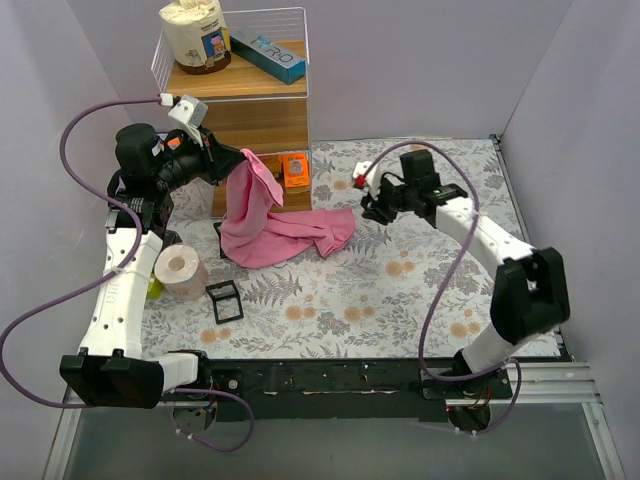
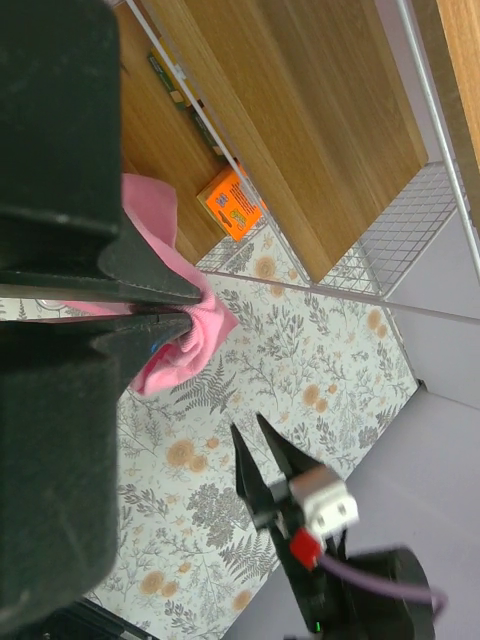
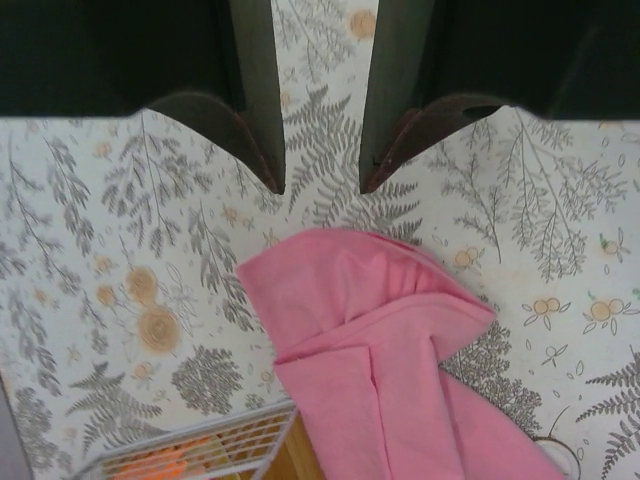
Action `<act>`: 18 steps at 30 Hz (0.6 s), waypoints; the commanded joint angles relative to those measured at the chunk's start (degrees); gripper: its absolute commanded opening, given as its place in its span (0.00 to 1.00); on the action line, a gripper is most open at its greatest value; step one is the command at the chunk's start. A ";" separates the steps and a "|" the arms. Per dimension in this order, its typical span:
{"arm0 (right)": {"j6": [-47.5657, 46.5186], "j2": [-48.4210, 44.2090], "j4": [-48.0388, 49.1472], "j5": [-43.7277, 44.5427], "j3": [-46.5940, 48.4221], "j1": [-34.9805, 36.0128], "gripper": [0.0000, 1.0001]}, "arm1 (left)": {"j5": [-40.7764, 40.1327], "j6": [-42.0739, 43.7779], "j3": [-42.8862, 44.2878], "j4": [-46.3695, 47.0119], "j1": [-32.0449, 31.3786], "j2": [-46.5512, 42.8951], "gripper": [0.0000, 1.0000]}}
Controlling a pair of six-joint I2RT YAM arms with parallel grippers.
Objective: Remove the brooch from the garment
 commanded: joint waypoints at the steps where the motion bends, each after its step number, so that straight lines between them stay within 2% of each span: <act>1: -2.73 10.91 3.96 1.01 9.32 4.62 0.41 | 1.06 -0.39 2.61 -0.58 0.26 -2.58 0.00; 4: -3.08 19.42 4.40 2.16 16.88 6.82 0.34 | 0.45 0.49 3.14 -2.07 0.26 -2.85 0.00; 8: -8.17 27.88 1.59 2.78 25.15 9.89 0.38 | -0.70 1.37 3.23 -3.92 0.26 -3.11 0.00; 12: -16.08 32.28 -0.52 3.30 26.31 12.80 0.47 | -1.22 2.69 3.49 -5.68 0.26 -2.94 0.00; 14: -19.77 32.99 -0.52 4.71 25.26 14.11 0.48 | -1.66 3.22 3.58 -6.38 0.26 -2.76 0.00; 18: -21.28 34.40 0.09 6.02 24.90 14.65 0.49 | -2.54 3.83 3.49 -6.82 0.26 -2.59 0.00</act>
